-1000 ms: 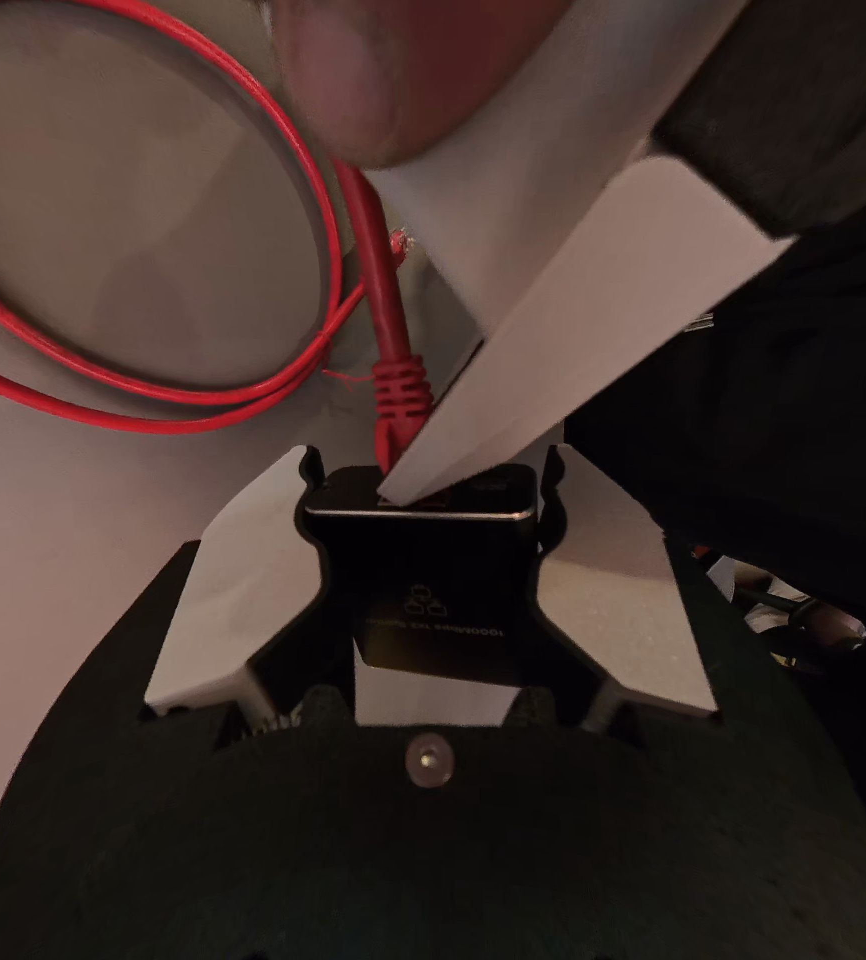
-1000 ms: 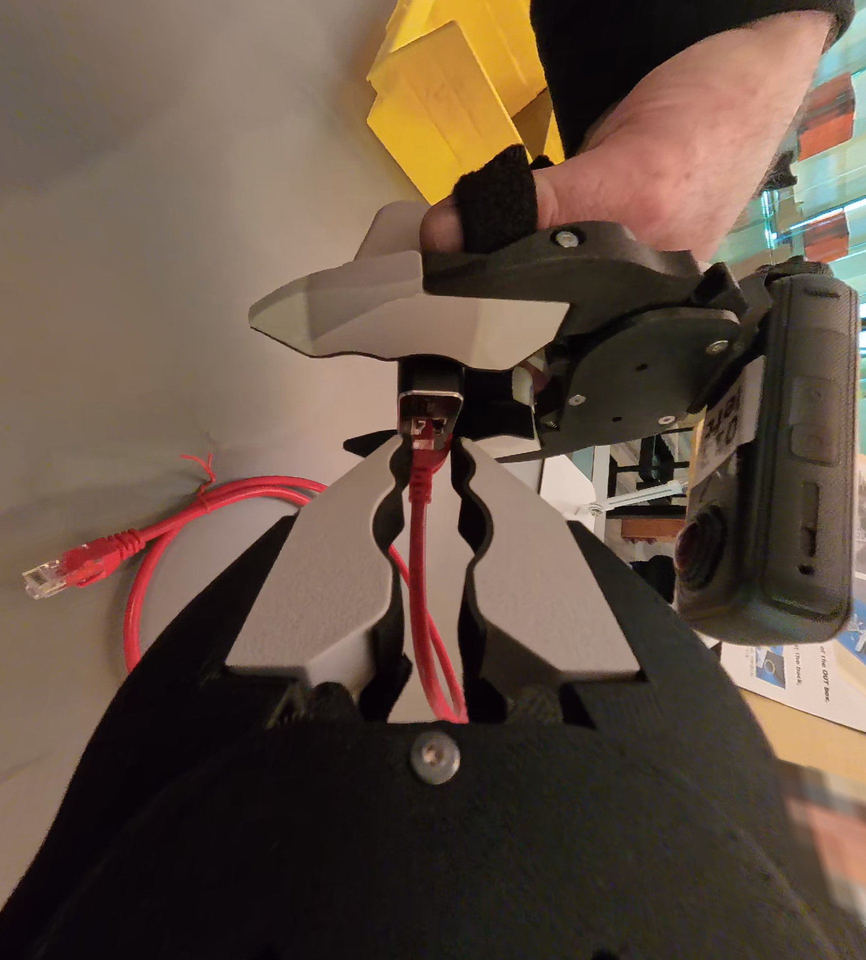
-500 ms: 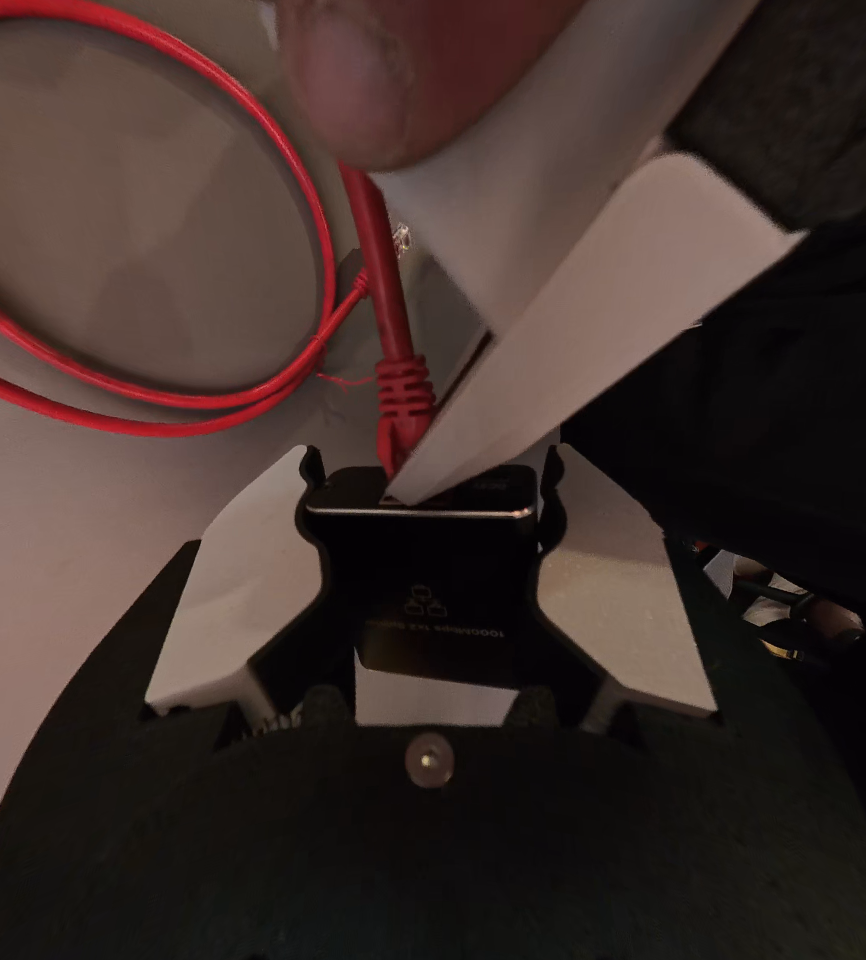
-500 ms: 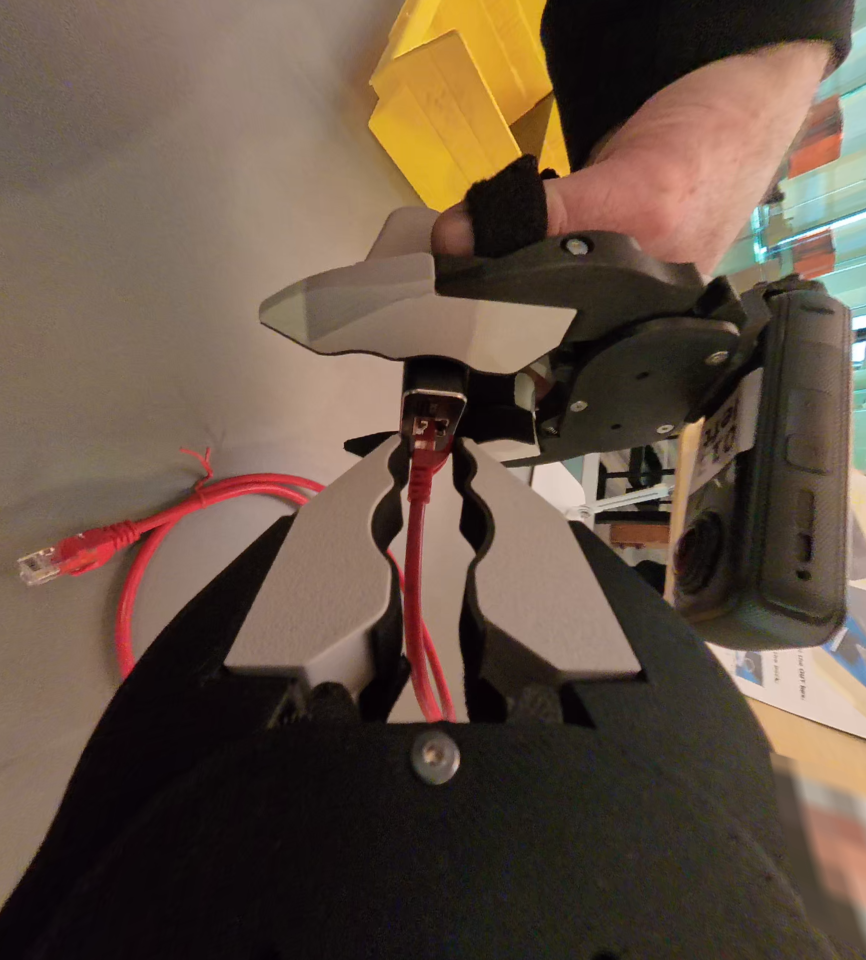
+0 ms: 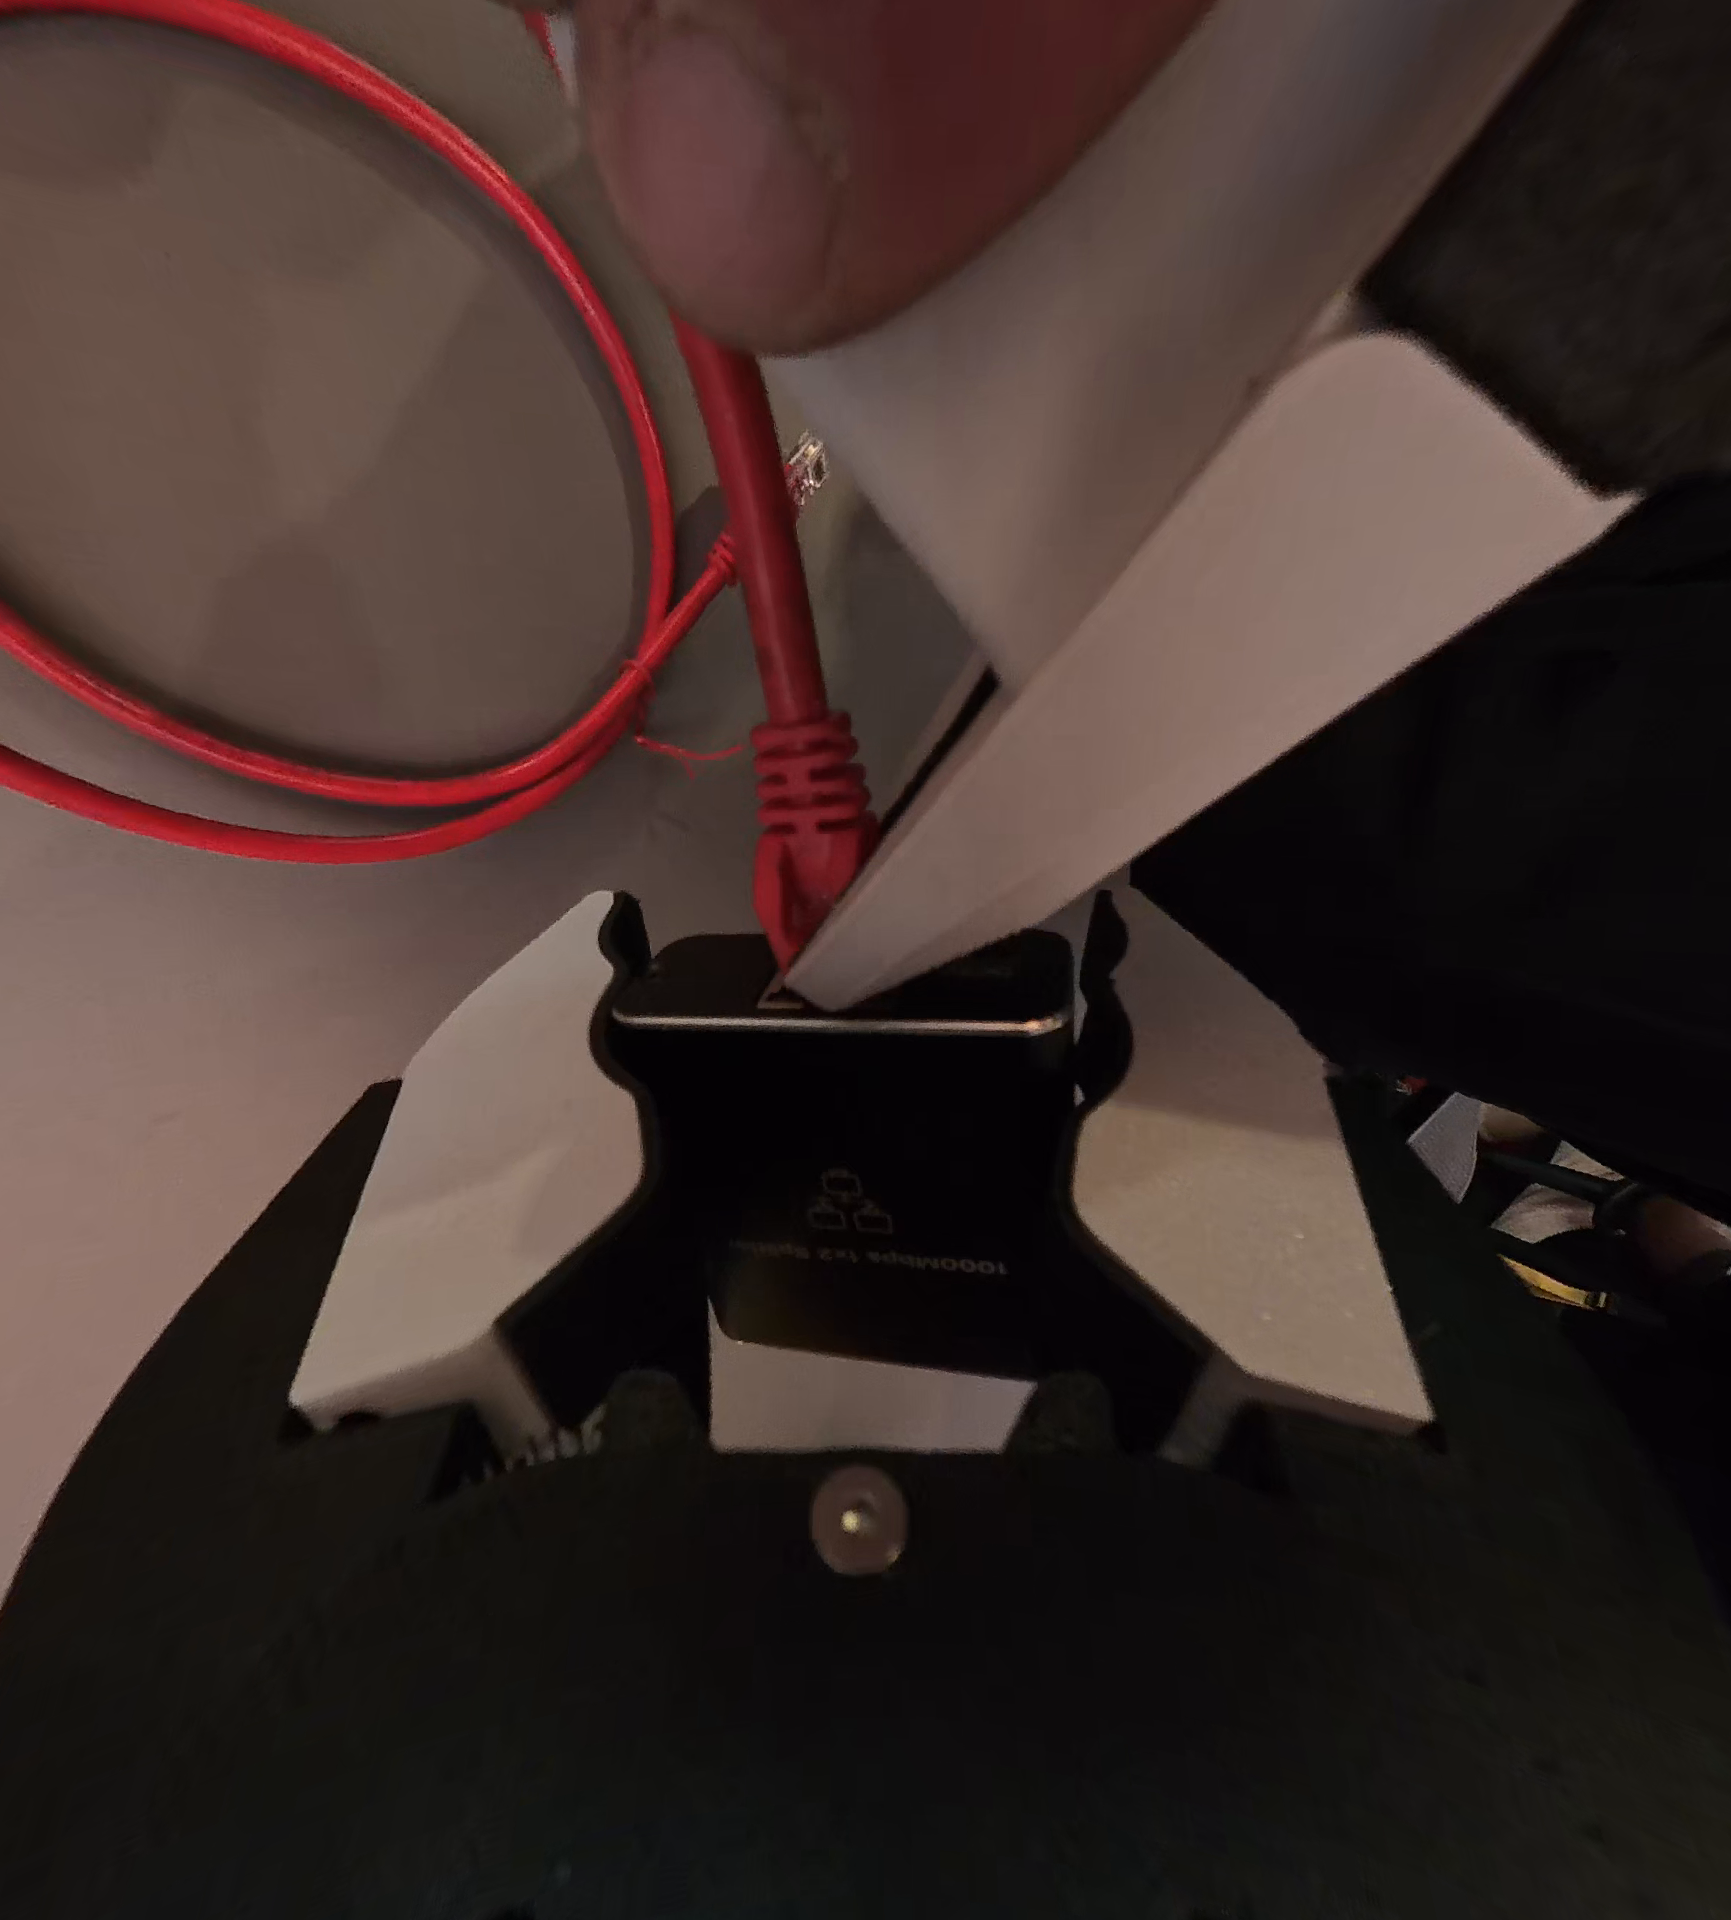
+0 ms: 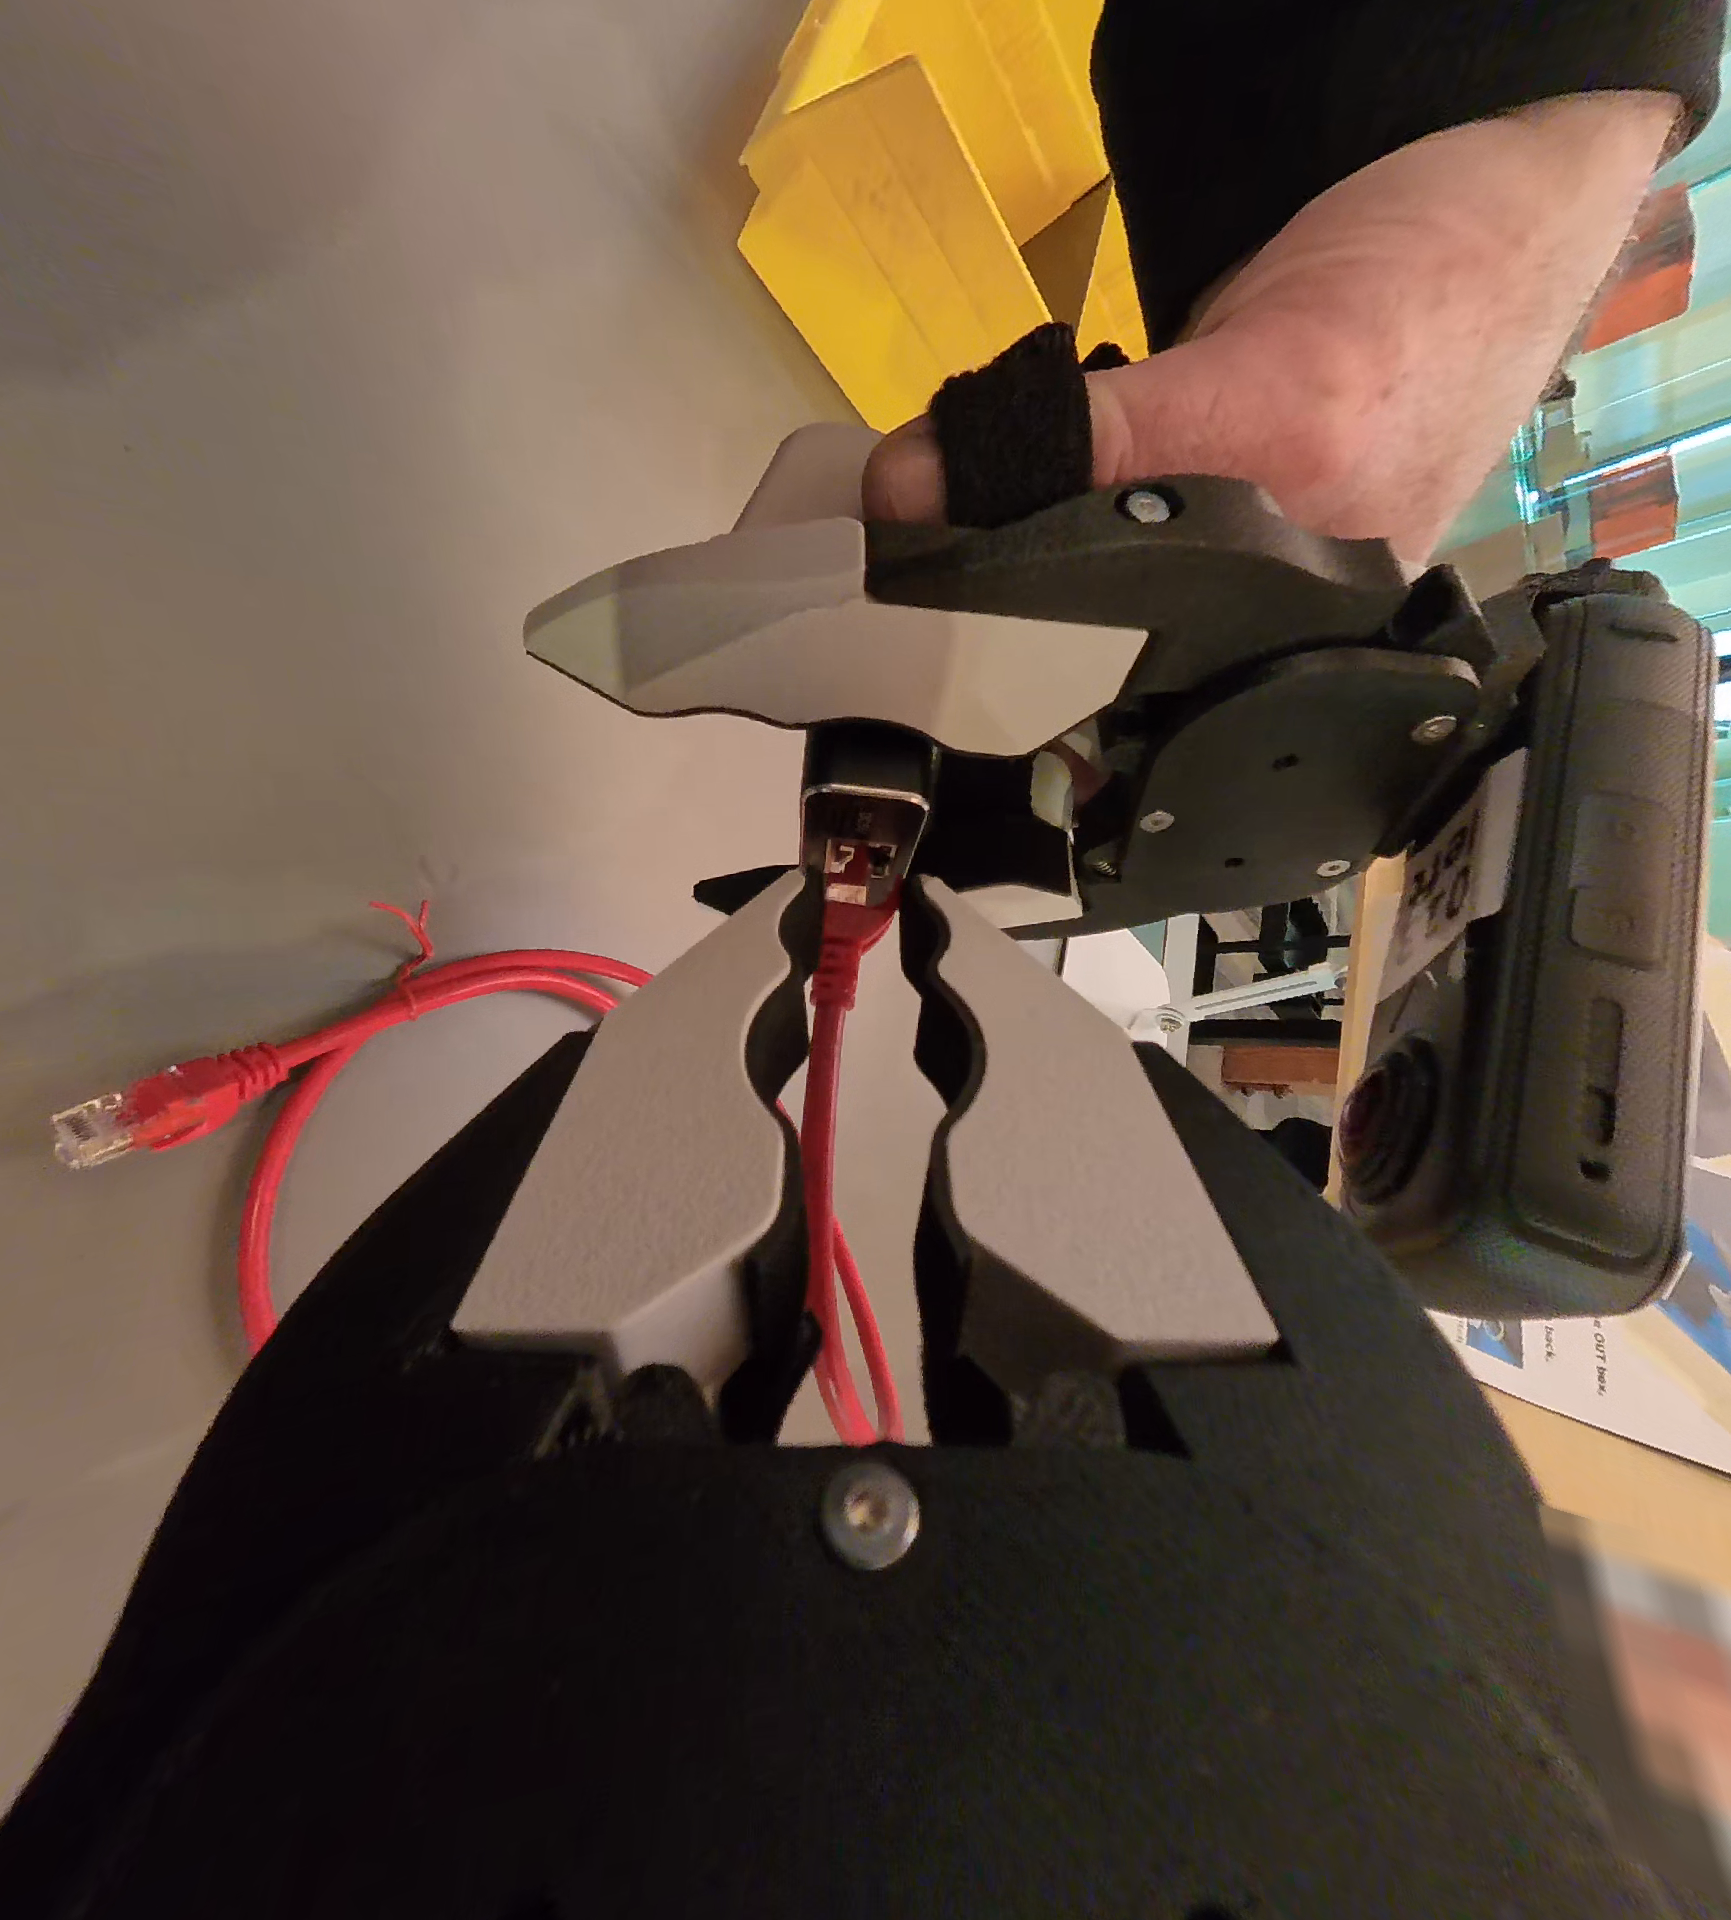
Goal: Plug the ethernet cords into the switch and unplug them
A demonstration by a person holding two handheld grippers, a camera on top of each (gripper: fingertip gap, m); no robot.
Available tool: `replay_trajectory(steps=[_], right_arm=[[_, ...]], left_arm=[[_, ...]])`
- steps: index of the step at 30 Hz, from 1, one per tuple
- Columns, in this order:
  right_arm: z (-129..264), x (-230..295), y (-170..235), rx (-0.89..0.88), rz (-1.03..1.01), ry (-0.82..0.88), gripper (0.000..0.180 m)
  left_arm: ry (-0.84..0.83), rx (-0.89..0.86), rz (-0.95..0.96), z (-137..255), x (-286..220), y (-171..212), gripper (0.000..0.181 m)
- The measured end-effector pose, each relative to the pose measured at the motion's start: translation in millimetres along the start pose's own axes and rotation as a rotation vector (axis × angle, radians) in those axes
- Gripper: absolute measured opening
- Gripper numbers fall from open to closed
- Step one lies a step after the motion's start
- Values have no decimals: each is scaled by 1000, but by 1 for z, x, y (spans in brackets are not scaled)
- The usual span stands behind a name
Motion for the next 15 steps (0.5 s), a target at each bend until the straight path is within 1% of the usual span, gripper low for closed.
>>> replay_trajectory(steps=[13, 15], right_arm=[[3, 2, -2, 39, 32, -24, 10], [3, 2, -1, 39, 13, -35, 11]], left_arm=[[-31, 25, -47, 0, 0, -3, 80], [-32, 26, -39, -1, 0, -3, 80]])
Point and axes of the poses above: each gripper's, where its closed fingertips meet, z back along the fingers, y out of its underside, x = y × z across the jaws, the point moved 4 cm from there along z, back along the fingers, and after that the axes turned 10 degrees about -y, right-handed, at the moved point
